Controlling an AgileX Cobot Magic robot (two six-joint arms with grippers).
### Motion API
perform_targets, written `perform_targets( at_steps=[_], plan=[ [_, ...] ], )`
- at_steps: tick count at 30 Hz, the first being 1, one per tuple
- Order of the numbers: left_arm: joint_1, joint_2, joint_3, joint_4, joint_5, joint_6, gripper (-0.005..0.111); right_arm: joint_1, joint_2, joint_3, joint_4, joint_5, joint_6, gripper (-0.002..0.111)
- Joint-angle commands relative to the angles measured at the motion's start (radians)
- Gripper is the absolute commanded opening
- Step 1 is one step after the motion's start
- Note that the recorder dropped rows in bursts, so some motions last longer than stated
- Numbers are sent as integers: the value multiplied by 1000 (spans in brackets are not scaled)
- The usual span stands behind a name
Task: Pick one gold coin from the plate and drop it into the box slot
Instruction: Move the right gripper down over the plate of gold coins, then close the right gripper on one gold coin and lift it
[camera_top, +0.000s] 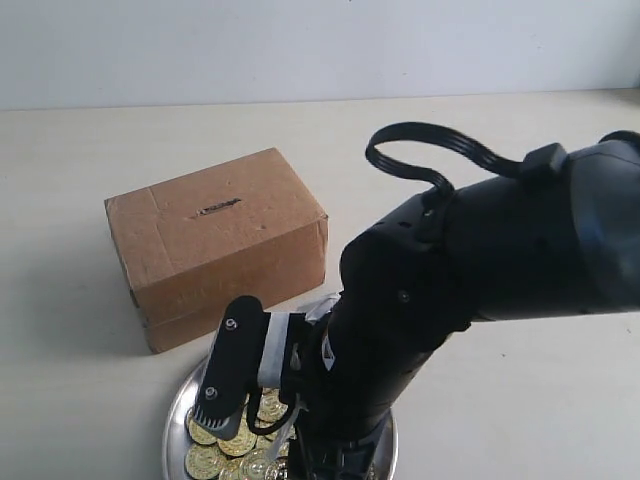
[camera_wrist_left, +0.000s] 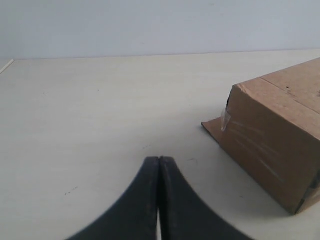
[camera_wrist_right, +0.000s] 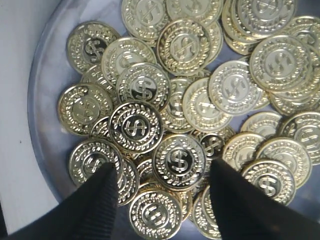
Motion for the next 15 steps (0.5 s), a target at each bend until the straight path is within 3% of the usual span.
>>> perform_targets(
  at_steps=[1, 15],
  plan=[
    [-8, -5, 0, 2, -6, 0, 0, 1, 29, -10, 1, -55, 42, 54],
    [-8, -5, 0, 2, -6, 0, 0, 1, 75, -10, -113, -71, 186, 54]
  ],
)
